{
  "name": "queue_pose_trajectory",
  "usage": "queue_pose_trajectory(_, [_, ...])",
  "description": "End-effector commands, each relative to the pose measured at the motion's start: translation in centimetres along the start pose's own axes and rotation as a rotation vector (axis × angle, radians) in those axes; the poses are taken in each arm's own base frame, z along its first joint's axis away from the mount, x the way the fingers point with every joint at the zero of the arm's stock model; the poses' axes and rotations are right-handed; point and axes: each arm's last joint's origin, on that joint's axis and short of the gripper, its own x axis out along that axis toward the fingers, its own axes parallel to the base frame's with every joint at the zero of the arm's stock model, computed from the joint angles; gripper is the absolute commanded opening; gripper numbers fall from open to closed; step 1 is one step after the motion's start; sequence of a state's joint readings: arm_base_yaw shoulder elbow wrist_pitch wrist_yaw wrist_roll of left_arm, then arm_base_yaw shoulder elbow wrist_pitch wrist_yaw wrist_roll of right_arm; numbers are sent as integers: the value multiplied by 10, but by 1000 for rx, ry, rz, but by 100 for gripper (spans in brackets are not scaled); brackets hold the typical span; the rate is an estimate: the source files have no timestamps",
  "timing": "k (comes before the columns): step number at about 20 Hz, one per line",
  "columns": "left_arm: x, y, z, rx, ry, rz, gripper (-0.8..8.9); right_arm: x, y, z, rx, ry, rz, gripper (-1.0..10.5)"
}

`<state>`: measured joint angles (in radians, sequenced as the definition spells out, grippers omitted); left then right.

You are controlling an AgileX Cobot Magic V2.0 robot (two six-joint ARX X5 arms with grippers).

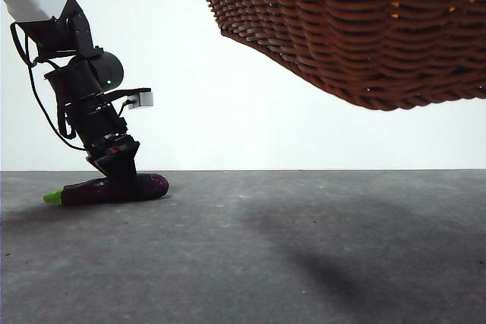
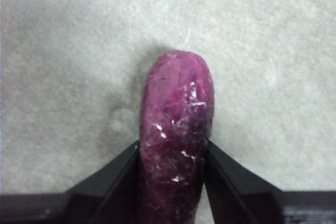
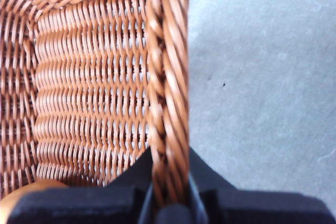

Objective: Help me put the vegetables on the table into the basket

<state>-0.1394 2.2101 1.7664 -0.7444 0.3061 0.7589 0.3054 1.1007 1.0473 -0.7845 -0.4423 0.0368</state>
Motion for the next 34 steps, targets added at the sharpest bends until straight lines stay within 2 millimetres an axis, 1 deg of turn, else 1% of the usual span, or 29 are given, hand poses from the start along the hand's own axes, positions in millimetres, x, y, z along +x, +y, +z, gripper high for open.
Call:
queue_pose_trajectory(1, [3, -2, -2, -50, 19, -24, -8, -4, 2, 4, -7, -29, 12, -12])
queue_pose_trajectory(3, [-2, 0, -3, -130, 31, -36, -6, -3, 2, 4, -2, -28, 12, -12])
queue_pose_trajectory(5, [-17, -1, -3, -146, 46, -54, -6, -3, 2, 3, 3, -25, 11, -12])
queue_pose_trajectory(7, [-47, -5, 2, -131, 3, -59, -5, 0, 0, 3, 20, -11, -1, -12])
queue_pose_trajectory(10, [-112, -24, 15, -100, -107, -55, -5, 14, -6, 4, 45, 40, -6, -12])
queue_pose_trajectory(13, [-179, -61, 23, -25, -194, -55, -5, 37, -17, 8, 70, 94, -8, -12])
queue_pose_trajectory(16, [-235, -116, 33, 122, -259, -39, -5, 61, -28, 8, 94, 159, 14, -12])
queue_pose_trajectory(17, [-248, -138, 39, 180, -283, -30, -5, 68, -30, 7, 98, 179, 35, -12])
queue_pose_trajectory(18, [-258, -161, 45, 250, -287, -18, -5, 74, -33, 7, 107, 196, 51, -12])
queue_pose_trajectory(19, [-261, -184, 51, 319, -266, -7, -6, 79, -35, 6, 113, 207, 64, -12])
queue_pose_trajectory(20, [-259, -206, 57, 380, -221, 0, -6, 83, -36, 6, 117, 212, 80, -12])
queue_pose_trajectory(21, [-255, -223, 62, 435, -186, -4, -6, 85, -36, 6, 115, 217, 103, -12])
queue_pose_trajectory(23, [-241, -251, 73, 550, -163, -37, -6, 87, -31, 5, 95, 226, 159, -12])
queue_pose_trajectory(25, [-221, -272, 86, 635, -122, -51, -6, 88, -26, 4, 81, 237, 169, -12])
queue_pose_trajectory(26, [-210, -280, 90, 665, -82, -41, -6, 90, -22, 4, 71, 242, 177, -12])
queue_pose_trajectory(28, [-188, -289, 97, 694, -39, -83, -6, 92, -17, 3, 56, 252, 189, -12])
queue_pose_trajectory(31, [-157, -301, 105, 741, 15, -129, -7, 93, -13, 3, 45, 259, 194, -12])
queue_pose_trajectory(34, [-132, -306, 108, 747, 76, -166, -7, 93, -13, 3, 41, 257, 196, -12])
